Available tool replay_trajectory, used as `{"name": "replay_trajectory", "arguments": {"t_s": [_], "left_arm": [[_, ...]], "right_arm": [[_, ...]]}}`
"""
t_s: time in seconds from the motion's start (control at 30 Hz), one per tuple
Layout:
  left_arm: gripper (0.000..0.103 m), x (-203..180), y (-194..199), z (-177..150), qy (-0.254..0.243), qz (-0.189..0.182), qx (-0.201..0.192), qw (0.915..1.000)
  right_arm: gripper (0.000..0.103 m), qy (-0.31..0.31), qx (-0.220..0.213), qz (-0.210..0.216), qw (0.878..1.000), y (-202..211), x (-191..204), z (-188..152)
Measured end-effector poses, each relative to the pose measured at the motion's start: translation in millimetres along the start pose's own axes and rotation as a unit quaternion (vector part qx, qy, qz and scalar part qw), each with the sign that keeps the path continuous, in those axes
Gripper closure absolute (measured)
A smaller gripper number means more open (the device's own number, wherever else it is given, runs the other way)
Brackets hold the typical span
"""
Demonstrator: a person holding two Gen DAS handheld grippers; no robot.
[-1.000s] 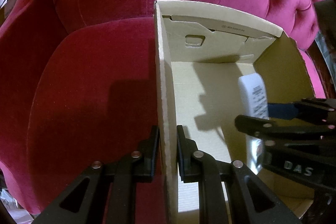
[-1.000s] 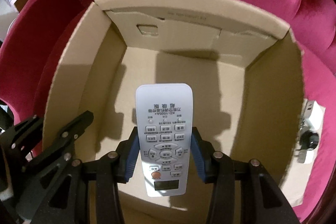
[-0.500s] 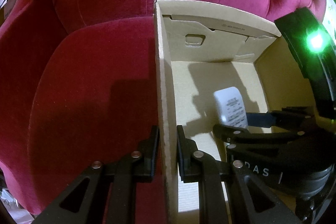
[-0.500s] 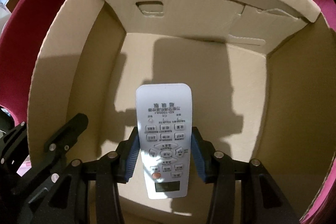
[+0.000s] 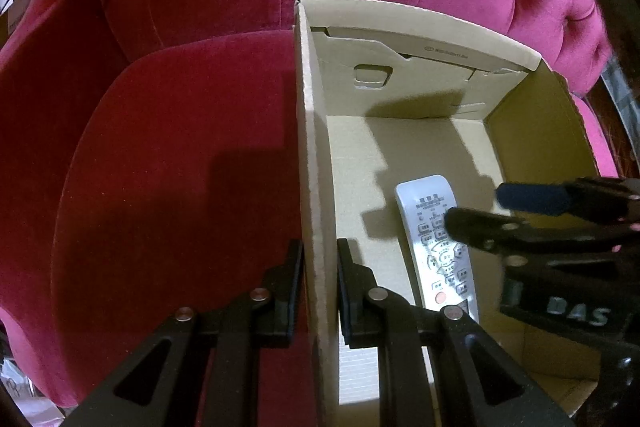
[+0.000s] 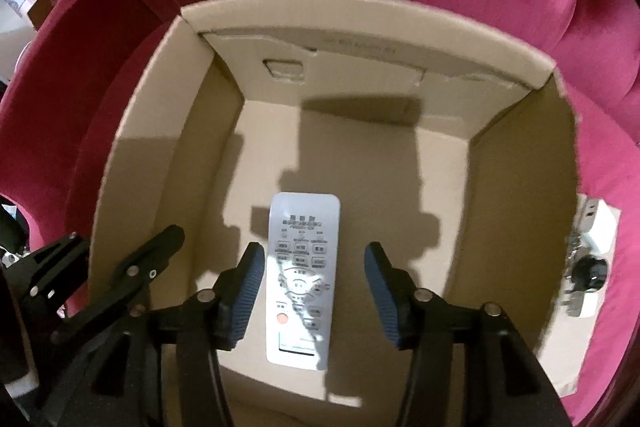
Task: Organize rigid objects
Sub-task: 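Lower the remote into the box and open the right gripper, then move the right tool back over the paper toward the white chargers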
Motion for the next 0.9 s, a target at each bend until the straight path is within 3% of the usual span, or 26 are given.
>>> {"name": "replay_trajectory", "arguments": {"t_s": [0.17,0.43,0.7,0.9], "left_arm": [[0.086,0.4,-0.2,-0.5,0.0,0.0,0.0,1.0],[0.086,0.1,-0.2,-0.3,-0.001,0.001,0.0,1.0],[0.086,0.5,-0.3,-0.2,-0.001,0.001,-0.001,1.0],[0.086,0.2,-0.2,-0.1,-0.002,0.001,-0.001,1.0]], "right_arm": [[0.041,0.011,-0.016,-0.008,1.0,17.8,1.7,0.2],[0.027,0.023,-0.033,-0.011,0.999,48.4,12.3,7.8],[0.008,0.023,-0.079,-0.022,0.996,88.8,3.1,12.6],[0.003,0.007,-0.1,-0.033,0.994,113.5,-18.1,12.7]]}}
Point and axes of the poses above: each gripper's, at about its wrist camera, not at the fingertips, and y roughly against the way its jaws point, x to its left, z to its top, the point moved 9 cm from there along -y, roughly the way its jaws point, and after that the axes turned 14 degrees about z, right-handed, at the moved point
